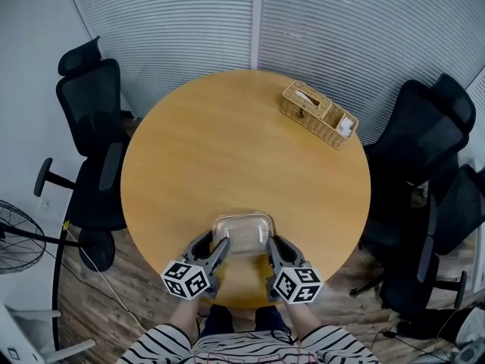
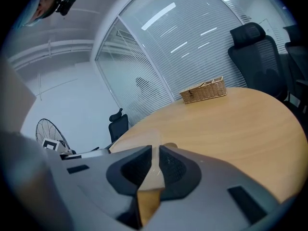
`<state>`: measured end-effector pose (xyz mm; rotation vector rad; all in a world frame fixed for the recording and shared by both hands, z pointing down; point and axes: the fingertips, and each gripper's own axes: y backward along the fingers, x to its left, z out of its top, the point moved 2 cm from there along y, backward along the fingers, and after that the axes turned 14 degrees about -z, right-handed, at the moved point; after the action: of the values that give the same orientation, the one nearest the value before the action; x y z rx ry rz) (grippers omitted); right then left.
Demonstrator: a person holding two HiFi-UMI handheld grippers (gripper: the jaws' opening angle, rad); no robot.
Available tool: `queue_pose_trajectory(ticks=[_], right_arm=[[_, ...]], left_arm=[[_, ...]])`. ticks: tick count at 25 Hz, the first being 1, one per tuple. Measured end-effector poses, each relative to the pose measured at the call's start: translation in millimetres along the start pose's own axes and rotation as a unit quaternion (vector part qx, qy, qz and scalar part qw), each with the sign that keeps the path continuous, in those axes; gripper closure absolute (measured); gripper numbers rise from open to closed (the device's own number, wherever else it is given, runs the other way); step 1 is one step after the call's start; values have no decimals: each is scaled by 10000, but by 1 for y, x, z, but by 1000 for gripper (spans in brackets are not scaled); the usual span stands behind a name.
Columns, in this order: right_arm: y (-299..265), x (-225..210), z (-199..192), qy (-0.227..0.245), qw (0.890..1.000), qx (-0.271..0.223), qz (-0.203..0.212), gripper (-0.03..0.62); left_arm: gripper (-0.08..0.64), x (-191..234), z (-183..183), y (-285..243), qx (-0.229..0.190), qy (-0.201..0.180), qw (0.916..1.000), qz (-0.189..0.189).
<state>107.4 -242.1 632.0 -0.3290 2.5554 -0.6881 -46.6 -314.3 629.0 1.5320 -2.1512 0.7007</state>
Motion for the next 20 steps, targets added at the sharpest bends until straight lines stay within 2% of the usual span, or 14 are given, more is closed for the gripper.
queue_pose_trajectory(ticks=[5, 12, 20], right_arm=[[17, 9, 13, 6, 9998, -177, -47, 548], [44, 22, 38, -31, 9989, -472, -56, 549], [75, 31, 53, -152, 9968, -771, -133, 551]], left_arm=[[353, -13, 16, 8, -144, -78, 9998, -88], [374, -36, 45, 17, -314, -259, 9987, -310], [440, -60, 70, 27, -448, -436, 9967, -526]])
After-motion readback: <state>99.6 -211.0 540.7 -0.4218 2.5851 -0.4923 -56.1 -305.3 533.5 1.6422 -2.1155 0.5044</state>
